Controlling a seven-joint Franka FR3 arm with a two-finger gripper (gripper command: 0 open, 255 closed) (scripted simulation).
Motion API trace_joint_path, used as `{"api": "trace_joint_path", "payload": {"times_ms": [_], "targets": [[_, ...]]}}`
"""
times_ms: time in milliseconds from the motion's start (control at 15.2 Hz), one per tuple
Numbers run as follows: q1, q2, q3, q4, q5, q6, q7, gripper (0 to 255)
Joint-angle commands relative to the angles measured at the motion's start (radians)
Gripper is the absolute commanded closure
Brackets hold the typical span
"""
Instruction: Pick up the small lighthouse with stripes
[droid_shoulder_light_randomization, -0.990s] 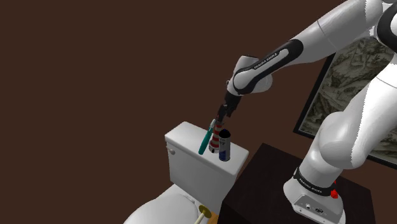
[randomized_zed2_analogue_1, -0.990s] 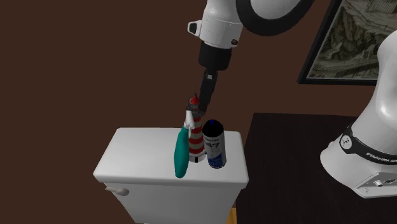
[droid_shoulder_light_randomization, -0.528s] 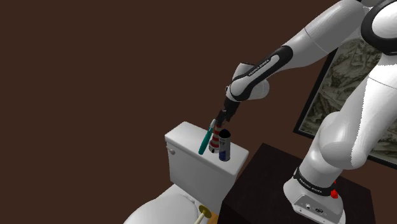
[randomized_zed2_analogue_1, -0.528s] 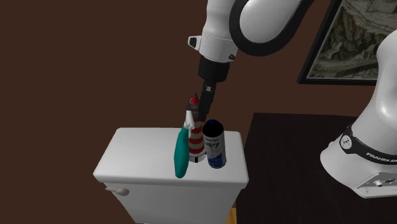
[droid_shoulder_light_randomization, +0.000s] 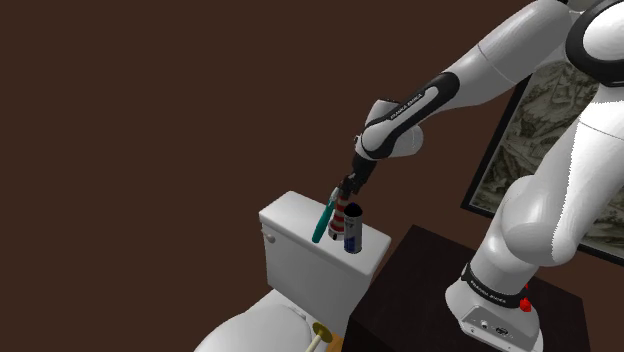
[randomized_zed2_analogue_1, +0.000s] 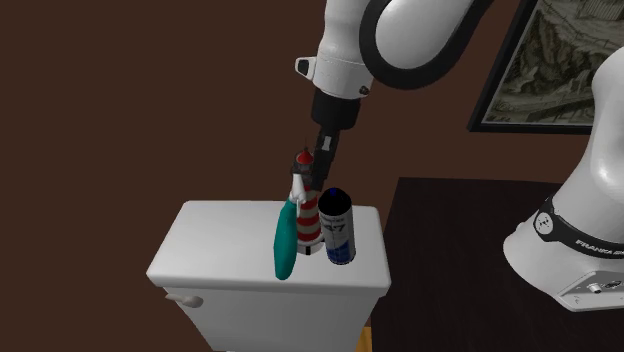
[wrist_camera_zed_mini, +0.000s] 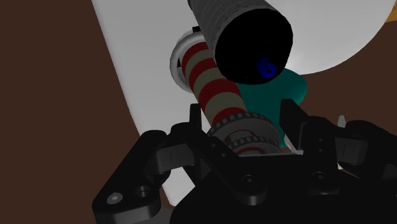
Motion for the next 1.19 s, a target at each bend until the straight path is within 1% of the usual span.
{"api": "trace_joint_path", "payload": {"times_ms": [0, 66, 594, 1056, 1122], "targets": [[0.0, 0.001, 0.0, -0.001, 0.0, 0.0, 0.0, 255], [0.0, 0.0, 0.001, -0.001, 0.0, 0.0, 0.001, 255], [-0.025, -0.102, 0.014, 0.027, -0.071, -0.125, 0.064, 255], [-0.041, -0.174, 0.024, 0.066, -0.107, -0.235, 0.101, 255], [-0.041, -0.176, 0.025, 0.067, -0.107, -0.237, 0.101, 255]]}}
